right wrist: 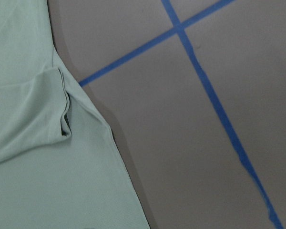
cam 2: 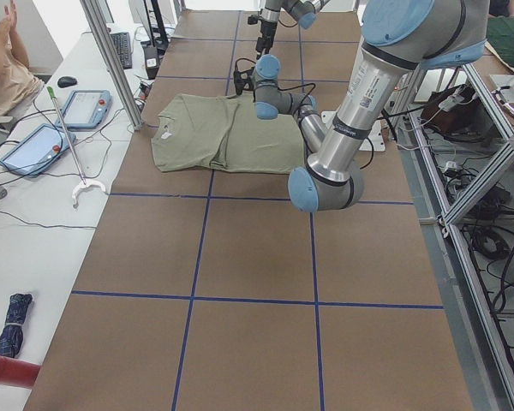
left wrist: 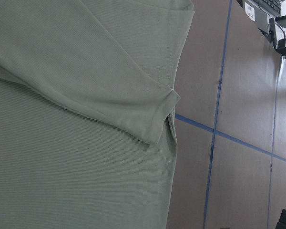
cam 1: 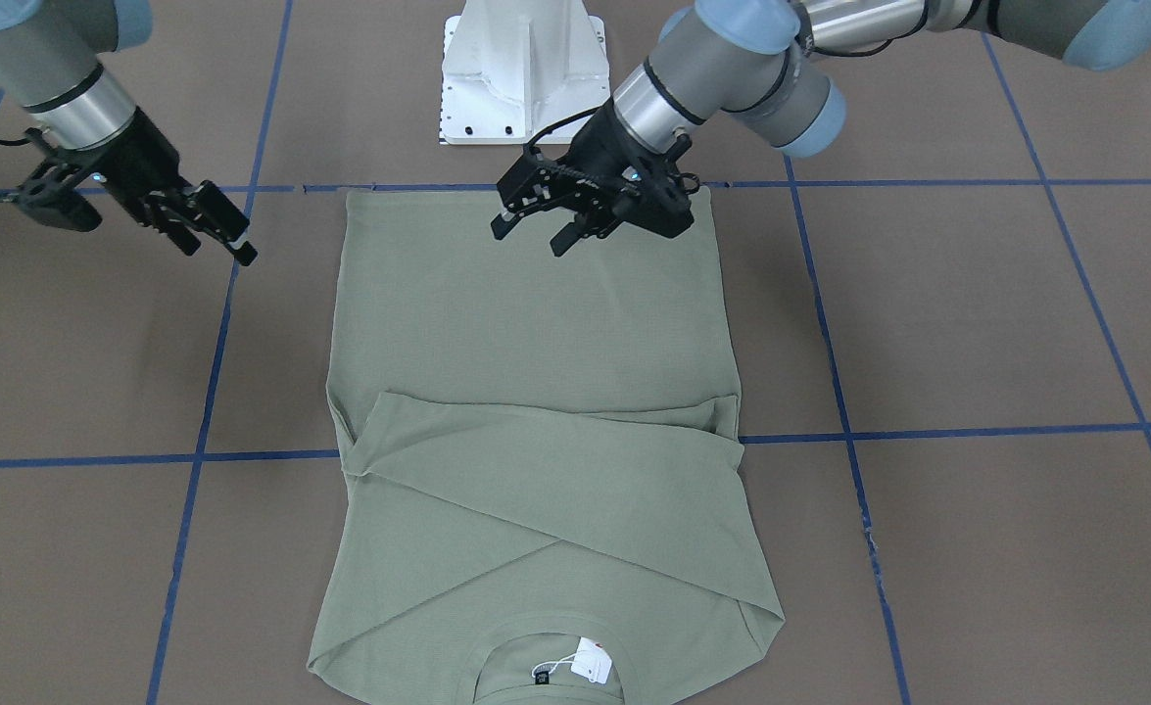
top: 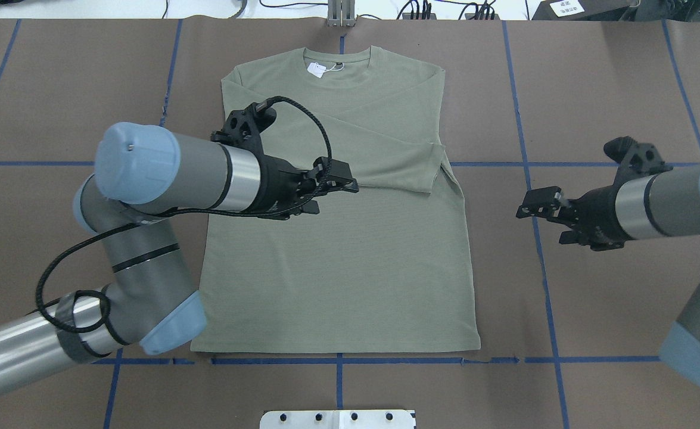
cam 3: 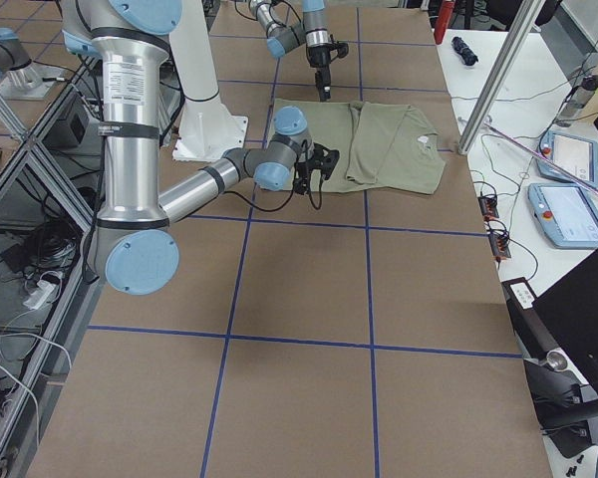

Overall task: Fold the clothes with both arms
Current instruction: 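Move both grippers down to the hem corners nearest the robot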

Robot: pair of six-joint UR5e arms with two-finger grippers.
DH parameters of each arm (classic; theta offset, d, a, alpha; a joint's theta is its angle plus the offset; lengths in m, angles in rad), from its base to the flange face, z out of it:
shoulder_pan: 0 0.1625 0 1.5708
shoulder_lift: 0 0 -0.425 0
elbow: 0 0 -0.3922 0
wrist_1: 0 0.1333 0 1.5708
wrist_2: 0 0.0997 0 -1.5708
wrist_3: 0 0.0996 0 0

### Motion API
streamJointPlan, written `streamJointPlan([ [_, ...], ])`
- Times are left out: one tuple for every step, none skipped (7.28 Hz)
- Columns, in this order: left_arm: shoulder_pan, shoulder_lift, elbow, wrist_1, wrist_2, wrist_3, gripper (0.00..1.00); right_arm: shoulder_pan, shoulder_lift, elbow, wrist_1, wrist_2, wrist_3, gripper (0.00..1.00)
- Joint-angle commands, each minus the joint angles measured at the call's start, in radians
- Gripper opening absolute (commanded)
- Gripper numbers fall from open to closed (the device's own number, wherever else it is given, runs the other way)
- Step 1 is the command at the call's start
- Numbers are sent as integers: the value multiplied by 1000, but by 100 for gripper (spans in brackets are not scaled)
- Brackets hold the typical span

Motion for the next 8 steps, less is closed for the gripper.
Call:
streamJointPlan([
  [-5, 116, -129, 8, -6, 10, 87, -327, -32, 48, -6, -365, 234, 98],
  [-7, 116, -129, 8, -3, 10, 87, -409, -40, 45, -42, -458, 290, 98],
  [-7, 118, -130, 8, -1, 7, 87, -463, -35, 44, -76, -513, 371, 96],
  [-5, 118, -130, 8, 2, 7, 87, -496, -34, 42, -79, -543, 405, 92],
  [-5, 118, -132, 8, 3, 7, 87, -500, -29, 36, -83, -544, 411, 89],
  [-7, 118, -132, 8, 3, 7, 87, -523, -18, 30, -117, -547, 434, 88],
  [-12, 121, -132, 8, 3, 7, 87, -539, 17, 27, -169, -546, 449, 88],
  [-12, 121, -132, 8, 5, 7, 87, -549, 47, 27, -203, -544, 450, 88],
])
